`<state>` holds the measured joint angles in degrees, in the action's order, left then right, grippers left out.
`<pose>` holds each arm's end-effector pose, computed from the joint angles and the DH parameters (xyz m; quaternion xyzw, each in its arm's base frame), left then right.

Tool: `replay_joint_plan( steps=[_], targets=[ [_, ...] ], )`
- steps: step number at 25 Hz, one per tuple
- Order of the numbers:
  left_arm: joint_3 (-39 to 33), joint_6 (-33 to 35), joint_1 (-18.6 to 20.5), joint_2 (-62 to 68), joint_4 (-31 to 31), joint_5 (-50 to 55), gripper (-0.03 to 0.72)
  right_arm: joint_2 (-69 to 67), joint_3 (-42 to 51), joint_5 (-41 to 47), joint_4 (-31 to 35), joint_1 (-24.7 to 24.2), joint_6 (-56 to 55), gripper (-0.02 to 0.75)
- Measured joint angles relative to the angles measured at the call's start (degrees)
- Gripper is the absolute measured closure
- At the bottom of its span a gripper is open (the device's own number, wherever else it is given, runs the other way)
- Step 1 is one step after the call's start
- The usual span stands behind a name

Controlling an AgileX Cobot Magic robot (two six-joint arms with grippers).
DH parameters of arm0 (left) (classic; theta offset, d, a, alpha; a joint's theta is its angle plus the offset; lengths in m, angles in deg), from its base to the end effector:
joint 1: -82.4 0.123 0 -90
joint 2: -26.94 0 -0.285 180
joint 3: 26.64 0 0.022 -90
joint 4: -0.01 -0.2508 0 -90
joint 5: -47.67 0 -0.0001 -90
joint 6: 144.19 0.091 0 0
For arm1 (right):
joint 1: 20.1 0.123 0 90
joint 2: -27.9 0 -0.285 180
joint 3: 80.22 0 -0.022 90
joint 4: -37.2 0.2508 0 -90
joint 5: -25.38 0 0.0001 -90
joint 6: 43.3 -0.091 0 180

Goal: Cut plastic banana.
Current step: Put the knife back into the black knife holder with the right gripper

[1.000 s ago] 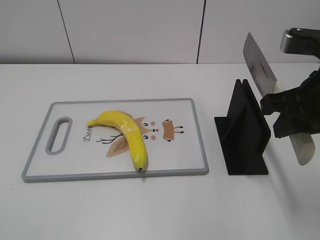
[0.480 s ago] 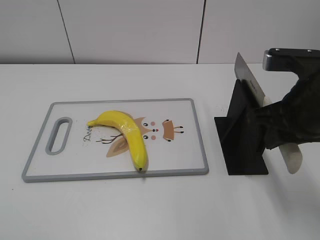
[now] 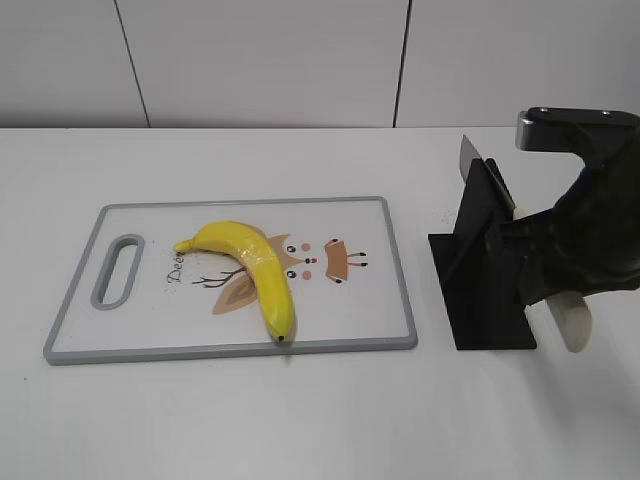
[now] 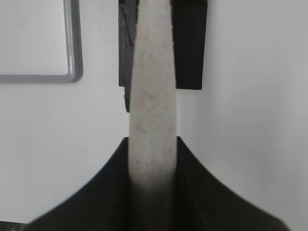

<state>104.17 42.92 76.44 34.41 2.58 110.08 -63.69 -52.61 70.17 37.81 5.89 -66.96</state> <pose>-0.0060 -0.0030 0.2720 0.0992 0.8560 -0.0173 0.5071 0.2357 0.1157 0.2172 -0.0169 0.9901 0.0623 0.1246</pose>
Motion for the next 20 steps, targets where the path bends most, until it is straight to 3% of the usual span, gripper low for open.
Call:
replay_joint_plan(
  steps=[8,11,20],
  targets=[
    [0.0,0.0,0.0,0.0,0.0,0.0,0.163,0.5,0.0,-0.8,0.1,0.0,0.0,0.139],
    [0.0,0.0,0.0,0.0,0.0,0.0,0.163,2.9,0.0,-1.4,0.1,0.0,0.3,0.104],
    [0.0,0.0,0.0,0.0,0.0,0.0,0.163,19.6,-1.8,-2.6,0.1,0.0,11.5,0.111]
  ],
)
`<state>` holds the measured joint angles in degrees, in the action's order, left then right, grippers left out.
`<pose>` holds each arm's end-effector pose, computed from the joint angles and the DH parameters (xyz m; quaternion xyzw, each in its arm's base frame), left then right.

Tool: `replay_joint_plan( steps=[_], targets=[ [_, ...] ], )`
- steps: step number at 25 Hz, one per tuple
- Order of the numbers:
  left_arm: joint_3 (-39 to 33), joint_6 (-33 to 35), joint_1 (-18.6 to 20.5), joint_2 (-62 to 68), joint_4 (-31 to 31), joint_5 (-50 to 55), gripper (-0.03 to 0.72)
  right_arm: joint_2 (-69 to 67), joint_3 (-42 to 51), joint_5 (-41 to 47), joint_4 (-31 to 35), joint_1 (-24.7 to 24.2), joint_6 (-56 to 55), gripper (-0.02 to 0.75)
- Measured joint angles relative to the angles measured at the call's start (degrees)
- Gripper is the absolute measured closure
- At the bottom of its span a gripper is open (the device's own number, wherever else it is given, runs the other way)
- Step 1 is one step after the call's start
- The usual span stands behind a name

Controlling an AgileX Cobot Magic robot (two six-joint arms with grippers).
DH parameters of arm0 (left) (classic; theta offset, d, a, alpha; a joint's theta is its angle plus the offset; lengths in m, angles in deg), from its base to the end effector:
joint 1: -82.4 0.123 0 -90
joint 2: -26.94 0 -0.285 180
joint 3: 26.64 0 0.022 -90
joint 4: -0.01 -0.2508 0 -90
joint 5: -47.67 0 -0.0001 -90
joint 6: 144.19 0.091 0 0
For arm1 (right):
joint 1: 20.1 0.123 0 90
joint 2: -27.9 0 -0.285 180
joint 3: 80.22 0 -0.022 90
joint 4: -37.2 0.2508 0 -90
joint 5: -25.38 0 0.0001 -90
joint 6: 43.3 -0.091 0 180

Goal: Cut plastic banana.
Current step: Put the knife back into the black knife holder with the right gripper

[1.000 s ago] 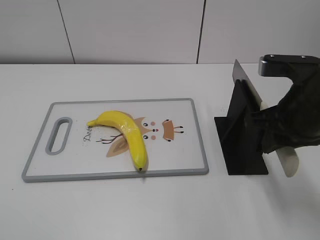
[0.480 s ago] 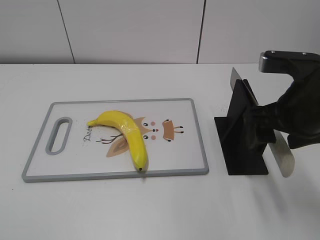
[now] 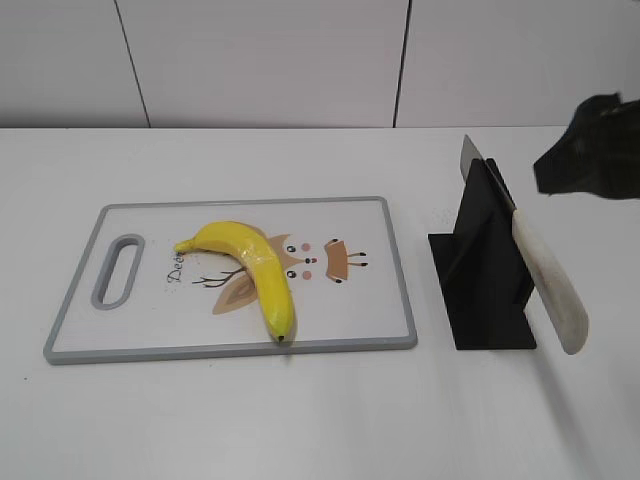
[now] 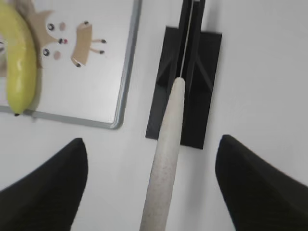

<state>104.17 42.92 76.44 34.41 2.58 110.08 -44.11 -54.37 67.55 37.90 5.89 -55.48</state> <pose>-0.0060 -0.0030 0.2720 0.0992 0.8560 -0.0173 0.5071 0.1991 0.0979 0.3118 -0.1101 0.9333 0.1169 0.3212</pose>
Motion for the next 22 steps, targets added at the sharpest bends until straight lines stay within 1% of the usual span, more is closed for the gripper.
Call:
replay_joint_plan(
  steps=[4,7,17,22],
  targets=[
    [0.0,0.0,0.0,0.0,0.0,0.0,0.163,10.2,0.1,0.7,0.0,0.0,5.5,0.121],
    [0.0,0.0,0.0,0.0,0.0,0.0,0.163,17.3,1.9,1.8,0.0,0.0,8.1,0.128],
    [0.0,0.0,0.0,0.0,0.0,0.0,0.163,38.8,15.1,10.3,-0.7,0.0,9.1,0.146],
    [0.0,0.0,0.0,0.0,0.0,0.0,0.163,47.6,18.8,15.4,-0.7,0.0,9.1,0.147]
  ],
)
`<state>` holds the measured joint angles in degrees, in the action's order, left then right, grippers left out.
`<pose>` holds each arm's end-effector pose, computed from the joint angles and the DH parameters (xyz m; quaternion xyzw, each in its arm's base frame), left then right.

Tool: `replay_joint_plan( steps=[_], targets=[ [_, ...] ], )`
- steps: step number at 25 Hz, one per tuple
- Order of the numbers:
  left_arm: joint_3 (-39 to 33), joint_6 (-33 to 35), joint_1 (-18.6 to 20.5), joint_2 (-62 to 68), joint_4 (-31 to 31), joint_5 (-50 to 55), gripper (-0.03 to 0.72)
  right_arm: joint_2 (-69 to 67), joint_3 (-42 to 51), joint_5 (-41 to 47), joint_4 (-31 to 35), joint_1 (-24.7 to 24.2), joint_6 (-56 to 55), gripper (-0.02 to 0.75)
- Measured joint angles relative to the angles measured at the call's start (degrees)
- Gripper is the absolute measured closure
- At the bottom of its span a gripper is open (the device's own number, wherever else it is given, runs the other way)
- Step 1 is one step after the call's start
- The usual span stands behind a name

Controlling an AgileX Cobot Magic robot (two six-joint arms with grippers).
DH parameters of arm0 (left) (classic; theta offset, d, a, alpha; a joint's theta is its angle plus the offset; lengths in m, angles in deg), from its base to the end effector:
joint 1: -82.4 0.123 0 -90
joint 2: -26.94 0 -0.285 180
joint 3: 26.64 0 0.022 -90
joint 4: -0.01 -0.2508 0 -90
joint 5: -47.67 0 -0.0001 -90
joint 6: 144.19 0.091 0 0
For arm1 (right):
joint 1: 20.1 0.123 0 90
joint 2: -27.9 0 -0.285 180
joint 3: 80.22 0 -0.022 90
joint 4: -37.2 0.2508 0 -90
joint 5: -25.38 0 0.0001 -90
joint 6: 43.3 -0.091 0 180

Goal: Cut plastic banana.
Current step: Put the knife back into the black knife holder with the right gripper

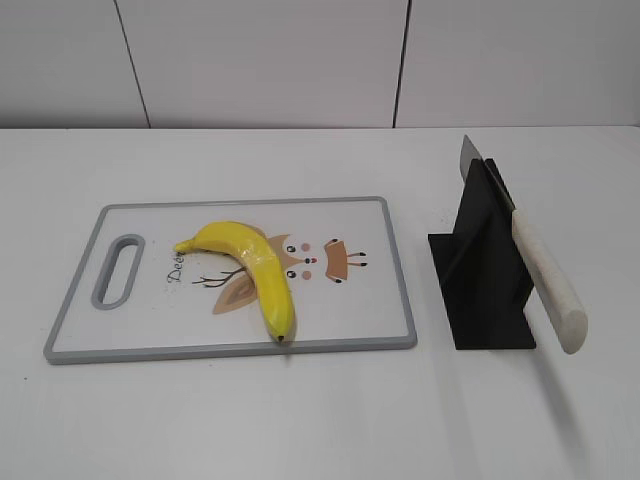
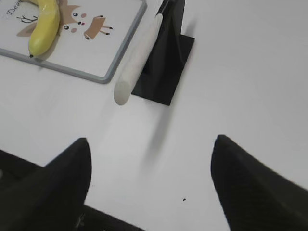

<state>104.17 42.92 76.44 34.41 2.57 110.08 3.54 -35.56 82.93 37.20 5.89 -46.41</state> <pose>-0.0060 -0.0030 0.2720 0.0992 0.8560 -0.0172 0.5071 0.0357 0.0174 0.2966 -0.1772 0.8755 0.1129 0.4351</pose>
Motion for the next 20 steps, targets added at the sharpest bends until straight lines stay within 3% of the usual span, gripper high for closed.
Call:
replay_joint_plan(
  steps=[15,20],
  targets=[
    [0.0,0.0,0.0,0.0,0.1,0.0,0.163,15.8,3.5,1.8,0.0,-0.1,0.1,0.149],
    [0.0,0.0,0.0,0.0,0.0,0.0,0.163,16.9,3.5,1.8,1.3,-5.3,0.1,0.149]
  ],
)
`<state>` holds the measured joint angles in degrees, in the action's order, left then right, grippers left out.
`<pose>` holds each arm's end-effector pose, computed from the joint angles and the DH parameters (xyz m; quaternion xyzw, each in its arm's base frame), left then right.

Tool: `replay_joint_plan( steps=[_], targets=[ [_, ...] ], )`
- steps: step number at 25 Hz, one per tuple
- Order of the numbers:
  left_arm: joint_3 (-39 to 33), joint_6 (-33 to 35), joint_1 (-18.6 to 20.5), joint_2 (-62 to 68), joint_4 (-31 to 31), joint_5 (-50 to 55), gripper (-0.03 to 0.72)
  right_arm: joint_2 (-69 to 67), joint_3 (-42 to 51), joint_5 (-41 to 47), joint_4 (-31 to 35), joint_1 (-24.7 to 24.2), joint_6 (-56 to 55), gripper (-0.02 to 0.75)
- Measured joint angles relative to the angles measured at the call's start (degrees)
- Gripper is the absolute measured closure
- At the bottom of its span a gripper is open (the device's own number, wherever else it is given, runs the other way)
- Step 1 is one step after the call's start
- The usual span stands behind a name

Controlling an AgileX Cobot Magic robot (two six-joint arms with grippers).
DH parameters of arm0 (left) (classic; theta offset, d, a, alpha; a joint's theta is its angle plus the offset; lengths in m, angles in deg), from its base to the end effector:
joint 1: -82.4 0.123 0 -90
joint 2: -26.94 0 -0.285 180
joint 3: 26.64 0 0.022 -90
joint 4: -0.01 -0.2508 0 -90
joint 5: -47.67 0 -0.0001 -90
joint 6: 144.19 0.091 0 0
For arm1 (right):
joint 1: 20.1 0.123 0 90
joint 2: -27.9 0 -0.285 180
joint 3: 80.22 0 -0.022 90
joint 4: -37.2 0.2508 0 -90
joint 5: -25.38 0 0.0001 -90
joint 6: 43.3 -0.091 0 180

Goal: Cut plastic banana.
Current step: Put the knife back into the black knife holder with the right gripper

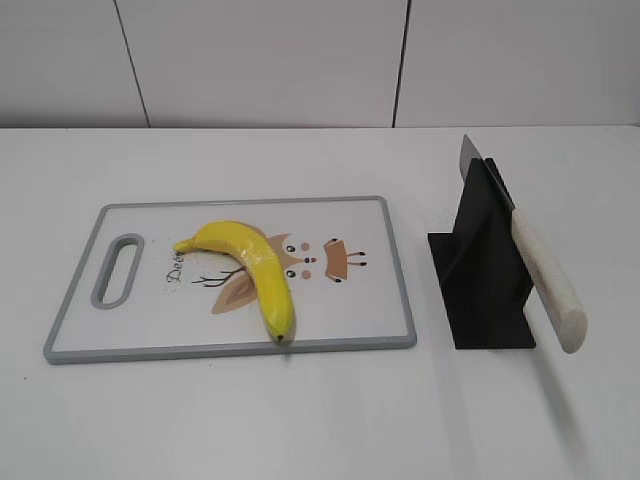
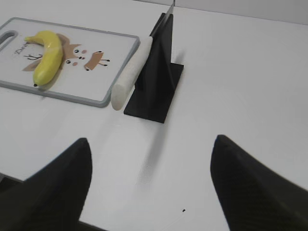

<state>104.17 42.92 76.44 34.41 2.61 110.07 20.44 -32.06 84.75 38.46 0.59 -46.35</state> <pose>-0.0060 -0.0030 0.2721 0.0992 0.8559 -0.0176 0.5072 -0.0058 -0.0004 0.2813 -0.1297 0.8333 0.1213 0.5236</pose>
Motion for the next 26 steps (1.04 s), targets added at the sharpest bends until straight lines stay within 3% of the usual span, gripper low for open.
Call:
replay_joint_plan(
  steps=[10,20,26],
  targets=[
    [0.0,0.0,0.0,0.0,0.0,0.0,0.163,0.0,0.1,0.0,0.4,-13.9,0.0,0.149],
    [0.0,0.0,0.0,0.0,0.0,0.0,0.163,0.0,0.1,0.0,0.5,-14.5,0.0,0.15],
    [0.0,-3.5,0.0,0.0,-1.7,0.0,0.163,0.0,0.1,0.0,0.5,-14.5,0.1,0.152]
  ],
)
